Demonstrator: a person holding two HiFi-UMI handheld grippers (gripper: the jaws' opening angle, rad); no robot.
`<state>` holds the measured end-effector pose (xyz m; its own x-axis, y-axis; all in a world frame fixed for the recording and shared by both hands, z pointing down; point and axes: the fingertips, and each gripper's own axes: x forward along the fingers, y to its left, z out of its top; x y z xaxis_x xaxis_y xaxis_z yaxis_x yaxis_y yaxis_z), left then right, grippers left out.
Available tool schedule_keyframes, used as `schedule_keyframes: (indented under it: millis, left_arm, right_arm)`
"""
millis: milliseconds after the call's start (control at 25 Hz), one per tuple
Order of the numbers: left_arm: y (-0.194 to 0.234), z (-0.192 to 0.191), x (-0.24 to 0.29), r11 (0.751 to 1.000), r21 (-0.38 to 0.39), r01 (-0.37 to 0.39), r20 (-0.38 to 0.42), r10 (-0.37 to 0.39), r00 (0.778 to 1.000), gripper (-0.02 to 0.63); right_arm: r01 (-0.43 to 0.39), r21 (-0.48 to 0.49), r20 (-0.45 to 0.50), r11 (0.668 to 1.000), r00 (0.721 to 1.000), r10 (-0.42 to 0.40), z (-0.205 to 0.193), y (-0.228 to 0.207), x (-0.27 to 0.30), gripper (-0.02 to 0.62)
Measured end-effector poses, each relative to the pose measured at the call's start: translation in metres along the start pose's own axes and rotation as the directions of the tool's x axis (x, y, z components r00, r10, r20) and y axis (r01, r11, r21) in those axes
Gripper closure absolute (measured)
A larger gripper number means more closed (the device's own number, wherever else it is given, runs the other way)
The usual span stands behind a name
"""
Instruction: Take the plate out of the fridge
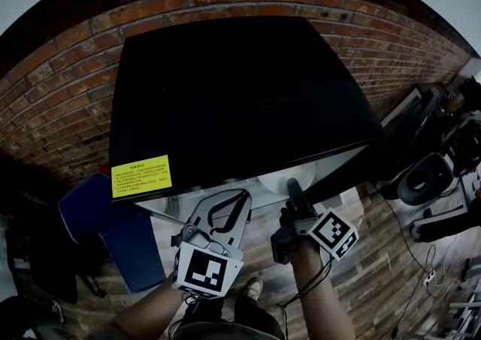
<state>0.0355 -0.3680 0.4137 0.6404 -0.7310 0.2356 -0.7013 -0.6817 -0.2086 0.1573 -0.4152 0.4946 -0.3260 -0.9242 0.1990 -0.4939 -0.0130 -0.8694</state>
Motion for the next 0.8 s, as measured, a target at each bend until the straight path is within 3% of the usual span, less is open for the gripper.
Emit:
schedule_keyframes:
  millis: [360,800]
  left_arm:
    - [-0.006,-0.006,-0.004,1.0,0.001,0.007,-0.01,-0.007,1.0,0.584]
    - [-0.011,-0.002,-0.018,1.0,0.009,-0.002,0.001,0.002,1.0,0.584]
  right_arm:
    - [-0.007,0.214,0.049,0.977,0.999,-0.003,-0.001,-0.003,-0.007,0.541]
    - [0.029,0.328,0.058,0.944,0.997,-0.051,-0.009,-0.001,-0.021,0.558]
